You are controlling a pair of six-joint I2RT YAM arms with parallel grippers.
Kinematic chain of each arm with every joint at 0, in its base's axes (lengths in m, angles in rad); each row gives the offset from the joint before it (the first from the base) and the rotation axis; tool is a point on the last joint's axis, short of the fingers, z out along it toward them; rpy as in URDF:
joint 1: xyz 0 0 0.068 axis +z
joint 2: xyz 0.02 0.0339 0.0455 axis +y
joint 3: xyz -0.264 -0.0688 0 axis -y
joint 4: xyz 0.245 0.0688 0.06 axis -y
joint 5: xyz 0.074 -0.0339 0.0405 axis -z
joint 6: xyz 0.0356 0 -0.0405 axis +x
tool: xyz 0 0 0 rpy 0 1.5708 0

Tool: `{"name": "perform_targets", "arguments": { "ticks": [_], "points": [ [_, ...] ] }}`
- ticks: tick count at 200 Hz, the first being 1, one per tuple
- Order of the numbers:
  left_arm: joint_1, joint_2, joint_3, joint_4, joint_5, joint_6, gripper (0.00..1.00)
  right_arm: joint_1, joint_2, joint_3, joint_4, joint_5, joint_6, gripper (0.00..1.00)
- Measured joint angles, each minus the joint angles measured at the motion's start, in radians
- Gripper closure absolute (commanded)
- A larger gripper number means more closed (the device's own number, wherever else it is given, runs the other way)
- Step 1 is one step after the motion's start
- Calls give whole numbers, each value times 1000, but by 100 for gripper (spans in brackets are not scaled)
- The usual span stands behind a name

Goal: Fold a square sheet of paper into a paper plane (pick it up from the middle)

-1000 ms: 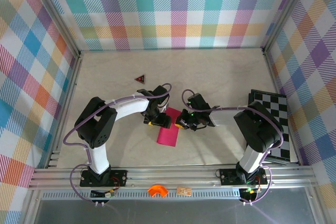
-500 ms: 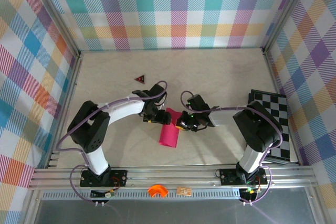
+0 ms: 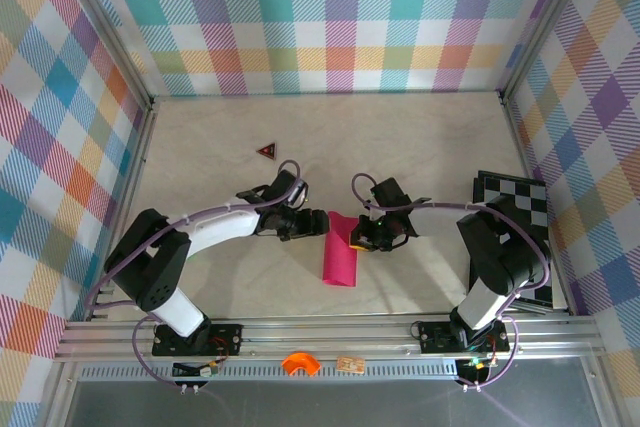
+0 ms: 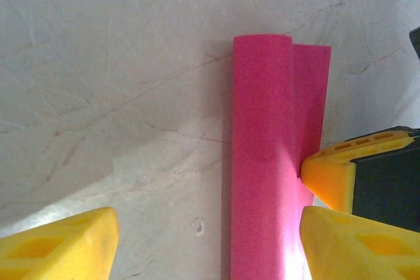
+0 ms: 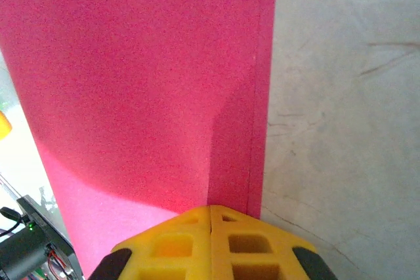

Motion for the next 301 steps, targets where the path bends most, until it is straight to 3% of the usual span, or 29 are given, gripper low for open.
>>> {"name": "perform_targets", "arguments": {
  "ticks": [80, 147, 191, 214, 258, 301],
  "points": [
    [-62, 86, 12, 36, 53, -26, 33, -1, 0, 2, -7, 0, -7, 94],
    [-89, 137, 57, 23, 44, -11, 43, -1, 0, 2, -7, 0, -7, 91],
    [-115, 169, 109, -57, -31, -1, 48, -2, -14, 2, -13, 3, 4, 82],
    [-121, 187, 138, -95, -58, -5, 48, -2, -83, -3, -27, 46, 29, 71],
    [-126, 200, 159, -123, -73, -10, 48, -25, -343, -23, -86, 204, 69, 70],
    [-126, 204, 166, -130, -79, -13, 48, -54, -381, -93, -144, 275, 101, 70]
  ]
}}
